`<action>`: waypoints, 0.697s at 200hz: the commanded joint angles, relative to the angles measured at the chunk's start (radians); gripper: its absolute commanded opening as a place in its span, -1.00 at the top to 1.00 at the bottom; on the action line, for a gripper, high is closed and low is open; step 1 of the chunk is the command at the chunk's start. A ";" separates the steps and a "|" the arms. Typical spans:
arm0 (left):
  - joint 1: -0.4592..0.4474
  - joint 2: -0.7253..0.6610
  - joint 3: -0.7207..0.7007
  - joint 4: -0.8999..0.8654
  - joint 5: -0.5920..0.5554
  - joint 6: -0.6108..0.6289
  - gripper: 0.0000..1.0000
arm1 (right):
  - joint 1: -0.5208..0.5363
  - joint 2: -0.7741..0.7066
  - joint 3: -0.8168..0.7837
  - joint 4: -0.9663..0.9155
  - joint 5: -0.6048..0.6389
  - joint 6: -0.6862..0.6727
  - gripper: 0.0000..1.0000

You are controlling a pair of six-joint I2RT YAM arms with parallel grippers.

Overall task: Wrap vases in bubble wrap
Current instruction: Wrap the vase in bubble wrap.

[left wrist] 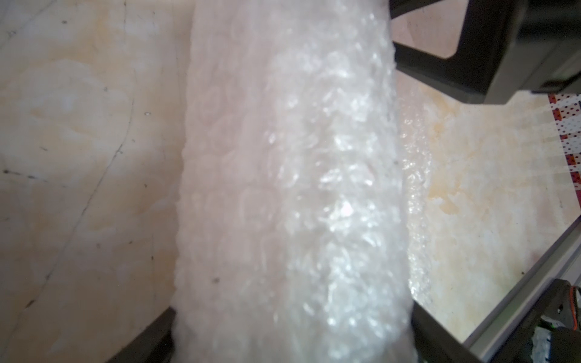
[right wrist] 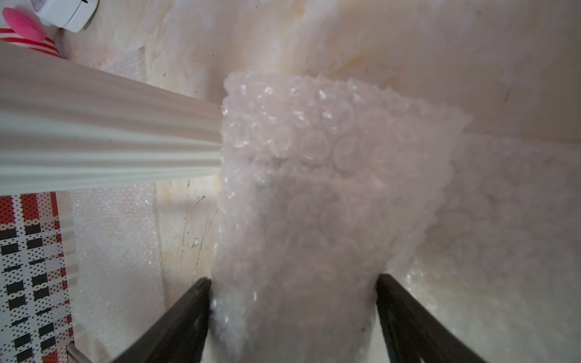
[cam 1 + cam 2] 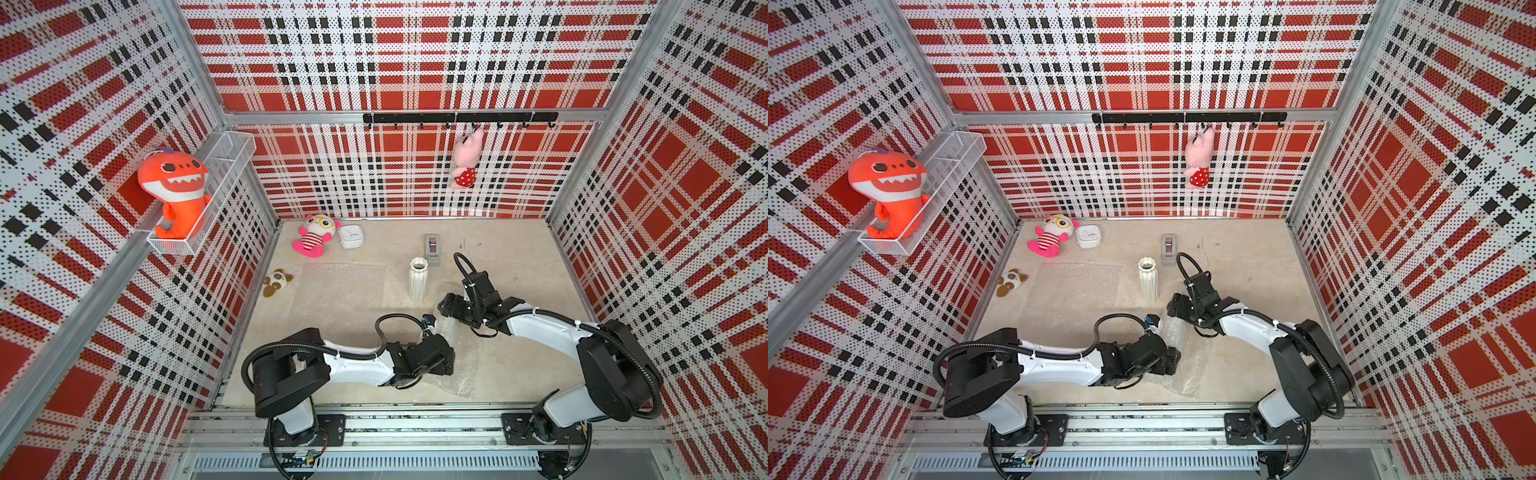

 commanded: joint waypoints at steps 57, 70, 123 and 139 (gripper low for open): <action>0.001 0.014 0.052 -0.099 -0.067 0.012 -0.99 | 0.003 0.034 -0.025 0.076 -0.037 -0.085 -0.33; 0.000 0.001 0.051 -0.100 -0.076 0.005 -0.96 | -0.002 0.032 -0.030 0.081 -0.047 -0.090 -0.31; 0.010 -0.099 0.037 -0.078 -0.077 0.013 -0.96 | -0.046 0.016 -0.099 0.178 -0.140 -0.099 -0.29; 0.017 -0.149 0.019 -0.051 -0.059 0.017 -0.96 | -0.060 0.003 -0.127 0.216 -0.150 -0.109 -0.29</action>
